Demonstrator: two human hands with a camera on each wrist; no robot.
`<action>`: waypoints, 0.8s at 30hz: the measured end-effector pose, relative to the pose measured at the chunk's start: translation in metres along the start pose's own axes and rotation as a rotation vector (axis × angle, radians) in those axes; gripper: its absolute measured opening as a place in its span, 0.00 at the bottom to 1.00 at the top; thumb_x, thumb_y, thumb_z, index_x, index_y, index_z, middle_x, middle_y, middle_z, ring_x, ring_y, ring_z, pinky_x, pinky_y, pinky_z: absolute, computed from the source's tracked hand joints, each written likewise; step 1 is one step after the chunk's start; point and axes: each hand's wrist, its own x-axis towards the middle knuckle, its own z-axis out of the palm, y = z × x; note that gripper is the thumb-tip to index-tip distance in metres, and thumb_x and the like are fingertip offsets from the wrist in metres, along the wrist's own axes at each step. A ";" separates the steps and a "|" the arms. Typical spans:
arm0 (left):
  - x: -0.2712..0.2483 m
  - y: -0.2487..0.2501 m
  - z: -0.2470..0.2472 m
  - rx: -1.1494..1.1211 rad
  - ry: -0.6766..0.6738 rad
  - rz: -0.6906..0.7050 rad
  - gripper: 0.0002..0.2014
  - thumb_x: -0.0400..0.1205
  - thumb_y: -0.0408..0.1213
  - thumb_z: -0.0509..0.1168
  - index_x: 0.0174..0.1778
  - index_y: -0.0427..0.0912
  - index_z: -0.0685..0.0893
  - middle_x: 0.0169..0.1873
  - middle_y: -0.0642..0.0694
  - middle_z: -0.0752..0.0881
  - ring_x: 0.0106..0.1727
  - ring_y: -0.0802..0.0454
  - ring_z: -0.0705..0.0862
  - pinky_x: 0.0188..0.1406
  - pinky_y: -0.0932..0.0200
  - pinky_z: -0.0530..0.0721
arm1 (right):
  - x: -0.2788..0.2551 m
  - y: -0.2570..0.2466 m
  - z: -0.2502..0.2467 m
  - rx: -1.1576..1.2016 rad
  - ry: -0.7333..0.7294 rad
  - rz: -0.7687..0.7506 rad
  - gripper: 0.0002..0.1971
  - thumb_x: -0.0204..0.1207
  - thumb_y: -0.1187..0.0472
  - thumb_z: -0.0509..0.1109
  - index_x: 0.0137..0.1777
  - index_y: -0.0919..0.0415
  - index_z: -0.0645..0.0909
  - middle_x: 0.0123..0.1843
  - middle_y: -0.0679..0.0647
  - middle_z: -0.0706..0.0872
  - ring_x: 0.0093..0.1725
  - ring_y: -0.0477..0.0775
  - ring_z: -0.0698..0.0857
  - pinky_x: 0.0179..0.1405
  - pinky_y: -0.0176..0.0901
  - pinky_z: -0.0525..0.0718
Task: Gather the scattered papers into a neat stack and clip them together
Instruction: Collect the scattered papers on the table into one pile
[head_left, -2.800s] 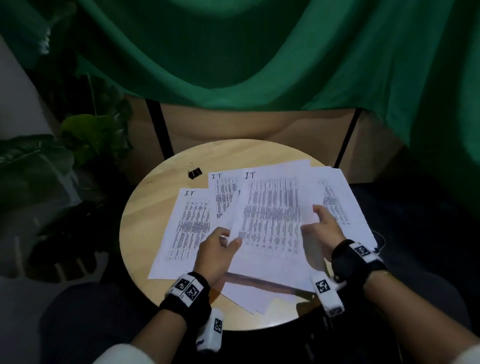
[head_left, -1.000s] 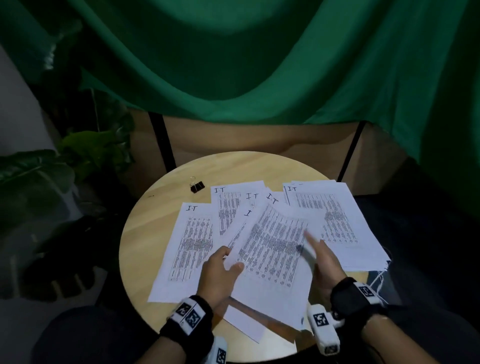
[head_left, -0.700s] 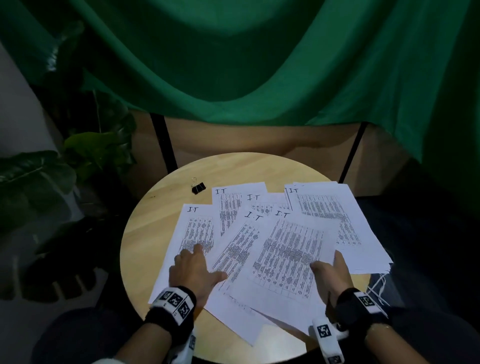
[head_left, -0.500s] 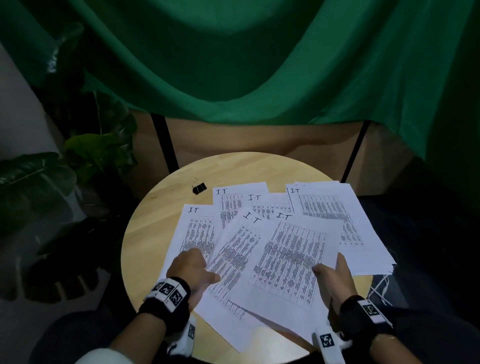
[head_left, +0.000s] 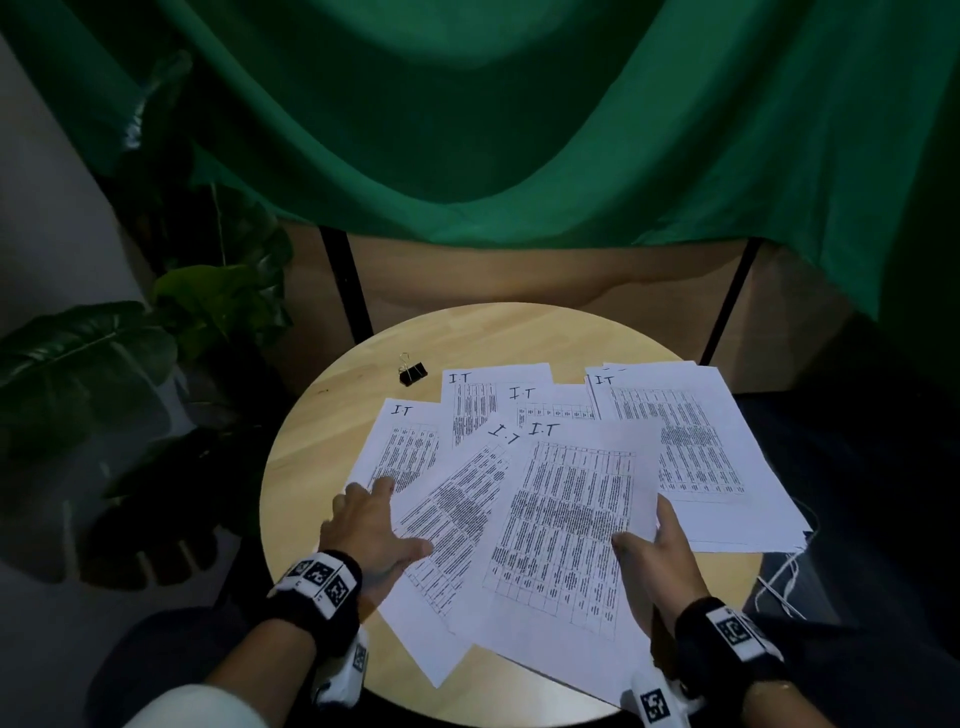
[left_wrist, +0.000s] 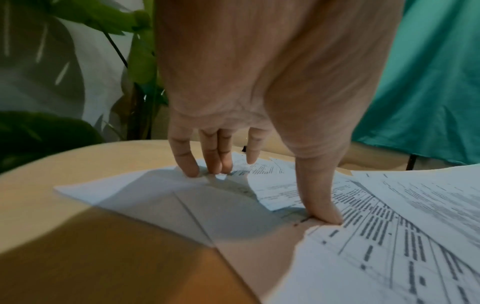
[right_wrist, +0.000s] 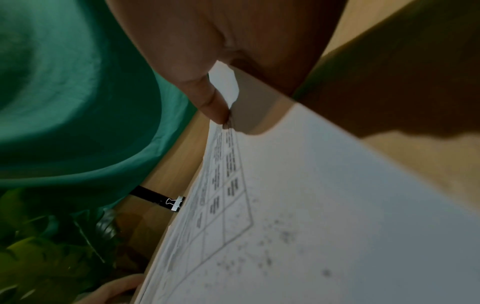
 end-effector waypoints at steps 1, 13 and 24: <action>0.000 0.000 0.002 -0.027 -0.006 -0.009 0.60 0.66 0.71 0.83 0.91 0.55 0.65 0.80 0.41 0.74 0.85 0.36 0.71 0.78 0.38 0.82 | -0.011 -0.012 0.009 0.032 0.005 0.007 0.35 0.76 0.72 0.69 0.76 0.36 0.75 0.69 0.53 0.89 0.69 0.62 0.87 0.75 0.67 0.80; 0.008 -0.021 -0.036 -0.497 0.132 0.015 0.19 0.73 0.41 0.86 0.51 0.36 0.88 0.41 0.49 0.89 0.43 0.40 0.91 0.39 0.55 0.80 | -0.033 -0.037 0.016 0.048 -0.043 0.001 0.49 0.83 0.86 0.59 0.87 0.32 0.56 0.78 0.46 0.76 0.62 0.45 0.85 0.45 0.37 0.91; -0.033 0.004 -0.077 -1.257 0.234 0.095 0.19 0.78 0.29 0.86 0.62 0.39 0.89 0.53 0.45 0.99 0.55 0.41 0.98 0.51 0.40 0.98 | -0.017 -0.032 0.068 0.180 -0.137 0.167 0.22 0.81 0.45 0.76 0.70 0.57 0.86 0.80 0.45 0.75 0.75 0.46 0.79 0.83 0.53 0.68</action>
